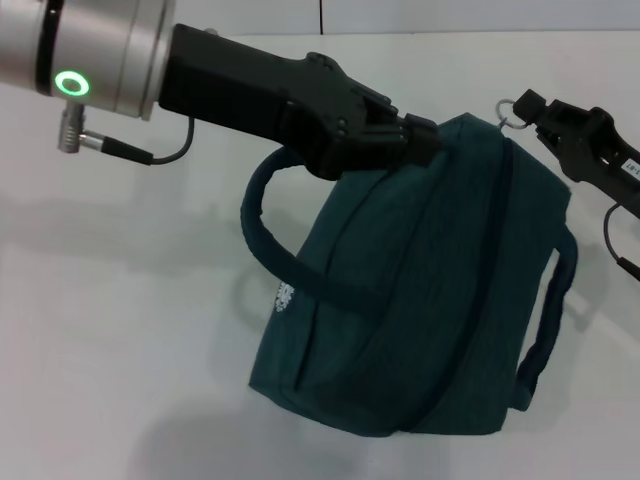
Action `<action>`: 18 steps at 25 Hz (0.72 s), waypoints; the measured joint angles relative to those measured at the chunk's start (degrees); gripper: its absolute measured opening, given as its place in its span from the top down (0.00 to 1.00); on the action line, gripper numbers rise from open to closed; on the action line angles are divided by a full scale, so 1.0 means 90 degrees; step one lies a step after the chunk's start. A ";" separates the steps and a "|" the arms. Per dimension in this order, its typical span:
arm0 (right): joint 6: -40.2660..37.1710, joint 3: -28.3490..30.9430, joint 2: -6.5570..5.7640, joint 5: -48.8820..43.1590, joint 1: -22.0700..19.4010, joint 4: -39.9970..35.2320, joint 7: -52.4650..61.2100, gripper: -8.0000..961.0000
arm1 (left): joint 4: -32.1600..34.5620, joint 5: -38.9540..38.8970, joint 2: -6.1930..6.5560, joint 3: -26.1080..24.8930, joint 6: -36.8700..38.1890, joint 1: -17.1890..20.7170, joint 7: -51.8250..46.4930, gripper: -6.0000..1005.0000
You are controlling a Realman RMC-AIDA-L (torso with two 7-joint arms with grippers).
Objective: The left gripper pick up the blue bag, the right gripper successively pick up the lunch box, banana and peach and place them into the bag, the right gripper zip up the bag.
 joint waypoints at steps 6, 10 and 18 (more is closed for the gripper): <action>0.0109 0.0022 -0.0001 -0.0002 0.0012 0.0006 0.0000 0.83 | -0.0022 -0.0168 -0.0031 -0.0204 0.0163 0.0009 0.0084 0.92; 0.0181 -0.0020 -0.0002 -0.0035 0.0051 0.0007 -0.0058 0.83 | -0.0070 -0.0167 -0.0030 -0.0328 0.0164 0.0022 0.0118 0.92; -0.0234 -0.0063 0.0024 -0.0070 0.0144 -0.0148 -0.0822 0.82 | -0.0731 0.0310 -0.0031 -0.0616 -0.0419 -0.0063 0.0194 0.92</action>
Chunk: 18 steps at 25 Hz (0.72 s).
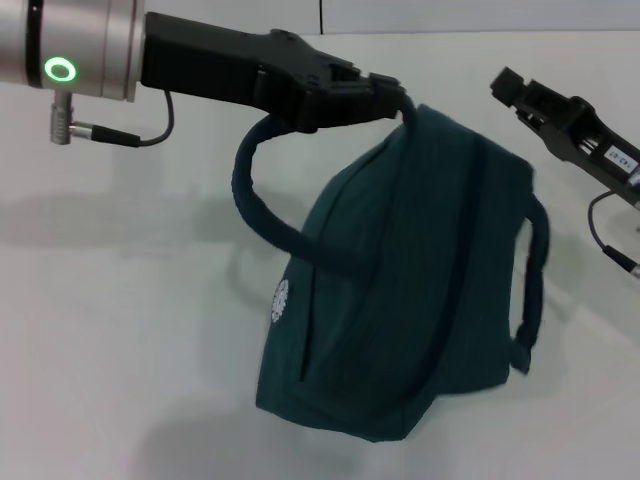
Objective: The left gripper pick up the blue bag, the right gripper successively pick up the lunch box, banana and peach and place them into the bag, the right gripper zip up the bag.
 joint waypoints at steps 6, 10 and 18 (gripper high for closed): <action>-0.0016 -0.0043 -0.0019 0.0000 0.0097 0.0044 -0.0085 0.79 | -0.0237 0.0143 0.0080 -0.0018 -0.0399 -0.0017 0.0168 0.92; 0.0060 0.0055 -0.0042 0.0053 0.0028 0.0061 -0.0102 0.66 | -0.0427 0.0190 0.0136 -0.0189 -0.0708 -0.0023 0.0267 0.92; 0.0053 0.0154 -0.0047 0.0055 -0.0036 0.0071 -0.0105 0.28 | -0.1300 0.0491 0.0177 -0.1049 -0.1255 -0.0237 0.0730 0.92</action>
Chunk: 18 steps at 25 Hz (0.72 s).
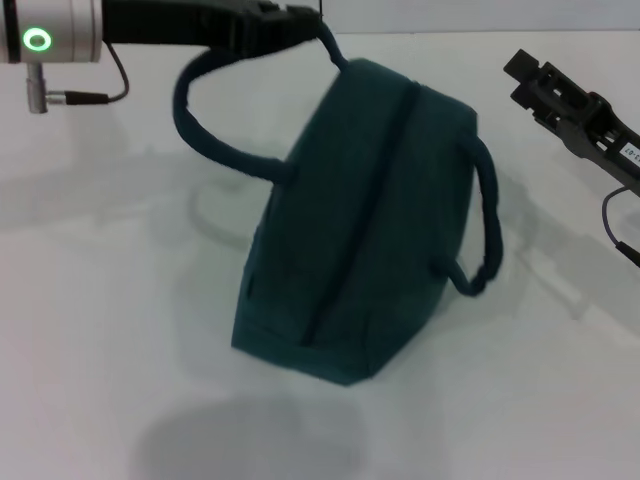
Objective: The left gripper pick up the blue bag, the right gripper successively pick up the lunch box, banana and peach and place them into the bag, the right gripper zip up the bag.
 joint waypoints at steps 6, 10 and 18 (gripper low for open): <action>-0.0023 0.0002 0.0001 0.0003 -0.0002 -0.0017 -0.0017 0.13 | -0.0153 -0.0007 -0.0074 -0.0110 -0.0212 0.0036 0.0294 0.93; -0.0122 0.0000 -0.0016 0.0005 0.0000 -0.0053 -0.0169 0.10 | -0.0188 -0.0070 -0.0211 -0.0112 -0.0336 0.0135 0.0705 0.93; -0.0746 -0.0001 -0.0108 -0.0013 0.0013 -0.0067 -0.0611 0.09 | -0.0170 -0.0624 -0.0200 -0.0280 -0.0538 0.0215 0.0801 0.83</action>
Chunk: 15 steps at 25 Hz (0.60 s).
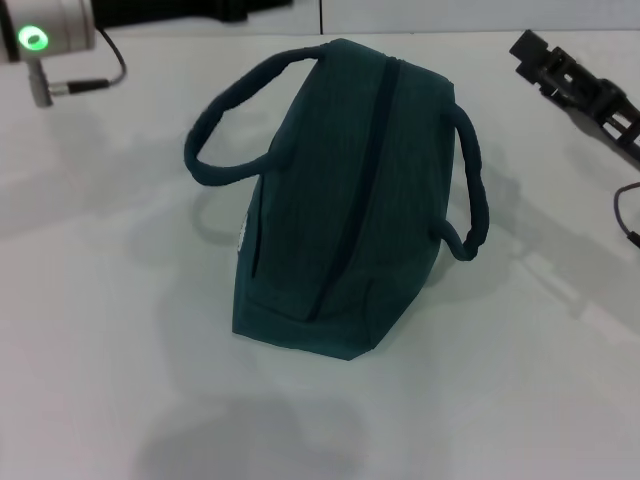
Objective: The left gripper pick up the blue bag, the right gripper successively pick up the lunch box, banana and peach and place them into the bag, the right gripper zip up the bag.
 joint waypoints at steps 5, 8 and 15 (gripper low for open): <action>-0.0887 -0.0026 -0.0146 -0.0132 0.0045 -0.0010 -0.0745 0.09 | 0.0017 -0.0478 0.0105 -0.0311 0.0175 0.0087 0.0050 0.53; -0.1552 -0.0028 -0.0294 -0.0674 0.0132 -0.0123 -0.1350 0.09 | 0.0050 -0.0932 0.0231 -0.0320 0.0648 0.0294 0.0391 0.41; -0.1851 -0.0011 -0.0451 -0.2033 0.0153 -0.0705 -0.2139 0.09 | 0.0256 -0.1411 0.0570 -0.0332 0.2159 0.1116 0.0766 0.25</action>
